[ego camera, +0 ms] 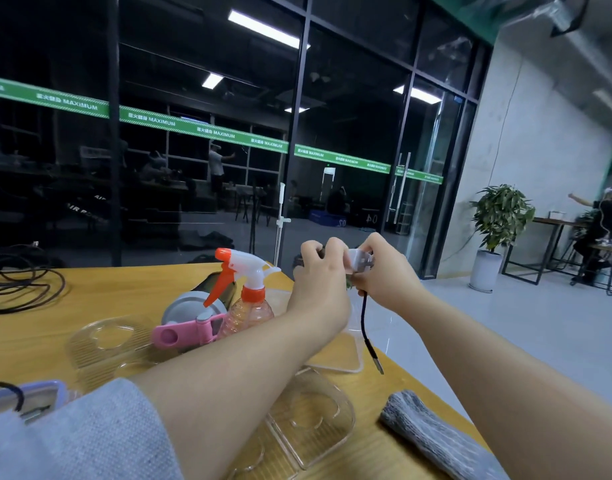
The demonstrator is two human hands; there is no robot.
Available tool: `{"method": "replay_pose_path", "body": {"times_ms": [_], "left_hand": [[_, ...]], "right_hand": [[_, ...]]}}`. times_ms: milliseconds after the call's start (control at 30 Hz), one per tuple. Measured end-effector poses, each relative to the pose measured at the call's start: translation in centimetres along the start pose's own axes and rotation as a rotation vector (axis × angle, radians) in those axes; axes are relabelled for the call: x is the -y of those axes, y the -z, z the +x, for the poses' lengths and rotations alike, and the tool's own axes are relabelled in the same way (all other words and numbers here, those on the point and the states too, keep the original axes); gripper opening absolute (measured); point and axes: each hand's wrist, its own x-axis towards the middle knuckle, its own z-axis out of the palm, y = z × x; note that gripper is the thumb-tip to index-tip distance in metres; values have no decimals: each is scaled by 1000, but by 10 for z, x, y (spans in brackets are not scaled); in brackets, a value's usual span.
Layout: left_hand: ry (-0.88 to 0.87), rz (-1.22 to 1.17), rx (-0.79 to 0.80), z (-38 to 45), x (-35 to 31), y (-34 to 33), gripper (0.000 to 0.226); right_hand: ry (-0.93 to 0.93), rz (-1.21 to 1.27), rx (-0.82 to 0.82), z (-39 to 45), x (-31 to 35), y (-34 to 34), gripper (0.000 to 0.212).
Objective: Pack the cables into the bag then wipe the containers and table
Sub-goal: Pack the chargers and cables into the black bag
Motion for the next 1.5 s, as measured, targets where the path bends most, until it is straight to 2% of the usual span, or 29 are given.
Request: {"method": "replay_pose_path", "body": {"times_ms": [200,500,767,967,1267,1500], "left_hand": [[-127,-69,-90,-18,-10,31,53],[-87,-81,-127,-50,-3,88,54],[-68,-65,-241,-92,11,168,47],[-4,29,-357,-131,42,235,44],[42,147,-554,-206,121,321,33],[66,279,-685,-254,179,369,46]], "right_hand": [[97,42,-86,-32,29,22,24],[208,92,-96,-56,80,32,26],[378,107,-37,-87,157,23,28],[479,117,33,-115,222,-11,28],[636,333,169,-151,316,-93,24],[719,460,266,-182,378,-155,22]]}}
